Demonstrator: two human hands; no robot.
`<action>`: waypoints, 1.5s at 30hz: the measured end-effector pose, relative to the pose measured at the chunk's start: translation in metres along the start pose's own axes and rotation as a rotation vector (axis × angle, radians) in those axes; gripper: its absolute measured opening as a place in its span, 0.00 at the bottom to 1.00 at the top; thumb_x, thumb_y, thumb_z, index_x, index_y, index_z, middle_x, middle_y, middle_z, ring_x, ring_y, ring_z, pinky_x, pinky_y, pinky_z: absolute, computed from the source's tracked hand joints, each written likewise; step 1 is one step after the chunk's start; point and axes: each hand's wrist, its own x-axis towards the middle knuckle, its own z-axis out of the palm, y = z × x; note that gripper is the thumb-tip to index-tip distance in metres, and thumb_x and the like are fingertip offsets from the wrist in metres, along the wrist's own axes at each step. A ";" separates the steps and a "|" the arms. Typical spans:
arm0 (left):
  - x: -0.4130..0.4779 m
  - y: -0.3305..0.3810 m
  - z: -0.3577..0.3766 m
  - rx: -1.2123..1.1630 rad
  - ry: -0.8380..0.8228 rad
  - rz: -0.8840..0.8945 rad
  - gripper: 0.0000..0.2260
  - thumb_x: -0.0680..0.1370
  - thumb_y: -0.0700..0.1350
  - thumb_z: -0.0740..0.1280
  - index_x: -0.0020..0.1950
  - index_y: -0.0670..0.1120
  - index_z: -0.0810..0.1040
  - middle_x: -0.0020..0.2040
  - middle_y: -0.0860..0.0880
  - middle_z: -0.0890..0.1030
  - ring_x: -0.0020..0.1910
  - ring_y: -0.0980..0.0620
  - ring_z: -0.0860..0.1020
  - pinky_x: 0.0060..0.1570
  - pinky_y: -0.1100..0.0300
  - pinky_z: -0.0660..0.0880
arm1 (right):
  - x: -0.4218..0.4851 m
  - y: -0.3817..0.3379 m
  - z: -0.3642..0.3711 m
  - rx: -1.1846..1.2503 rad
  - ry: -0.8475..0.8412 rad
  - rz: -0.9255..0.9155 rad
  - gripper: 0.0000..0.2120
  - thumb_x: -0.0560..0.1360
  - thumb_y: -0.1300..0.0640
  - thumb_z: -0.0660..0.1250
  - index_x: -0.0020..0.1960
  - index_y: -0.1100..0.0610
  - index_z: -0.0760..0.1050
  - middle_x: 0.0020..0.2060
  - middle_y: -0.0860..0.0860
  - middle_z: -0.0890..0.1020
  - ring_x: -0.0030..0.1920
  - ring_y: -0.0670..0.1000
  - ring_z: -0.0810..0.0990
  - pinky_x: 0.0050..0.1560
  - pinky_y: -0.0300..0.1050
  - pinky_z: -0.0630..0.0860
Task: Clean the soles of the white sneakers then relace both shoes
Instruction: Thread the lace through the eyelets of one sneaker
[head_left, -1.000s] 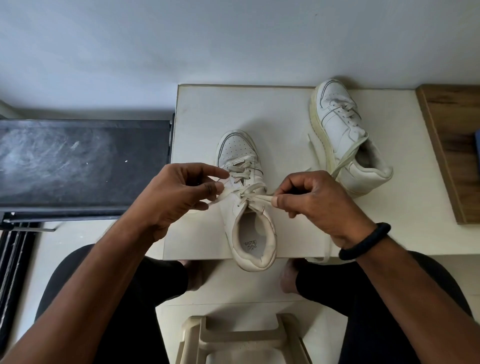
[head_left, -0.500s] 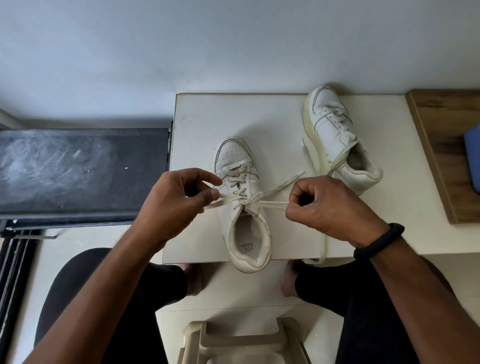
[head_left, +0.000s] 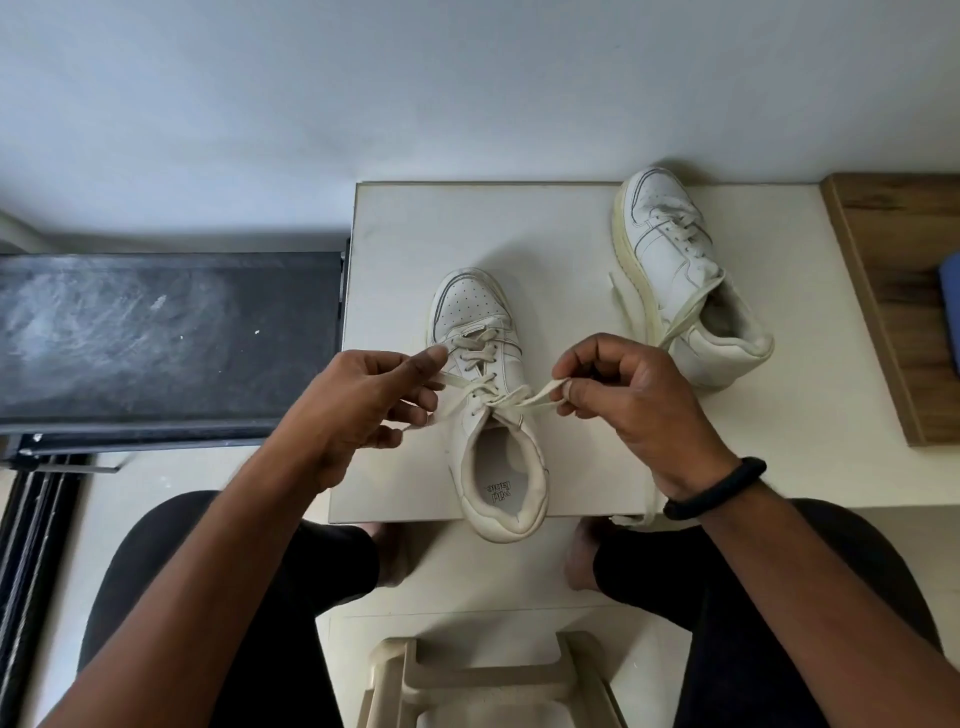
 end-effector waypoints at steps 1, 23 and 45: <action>0.001 0.001 -0.001 0.010 -0.011 -0.001 0.19 0.73 0.59 0.73 0.49 0.42 0.86 0.36 0.50 0.81 0.33 0.55 0.76 0.36 0.60 0.69 | 0.001 -0.002 -0.001 0.031 -0.028 -0.012 0.07 0.74 0.70 0.69 0.46 0.60 0.81 0.39 0.58 0.86 0.40 0.55 0.84 0.43 0.43 0.78; 0.003 0.001 0.020 0.288 0.283 0.171 0.12 0.81 0.45 0.65 0.39 0.45 0.80 0.30 0.50 0.76 0.30 0.51 0.71 0.35 0.56 0.67 | -0.006 -0.008 -0.002 -0.737 -0.019 -0.062 0.07 0.69 0.51 0.69 0.34 0.51 0.74 0.29 0.47 0.81 0.34 0.48 0.80 0.37 0.42 0.75; 0.015 -0.009 -0.019 0.428 0.070 0.231 0.12 0.80 0.51 0.73 0.44 0.43 0.84 0.32 0.51 0.80 0.27 0.60 0.73 0.28 0.66 0.72 | 0.001 -0.005 -0.016 -0.855 -0.116 0.103 0.04 0.69 0.52 0.68 0.37 0.51 0.75 0.30 0.46 0.81 0.32 0.46 0.80 0.36 0.43 0.77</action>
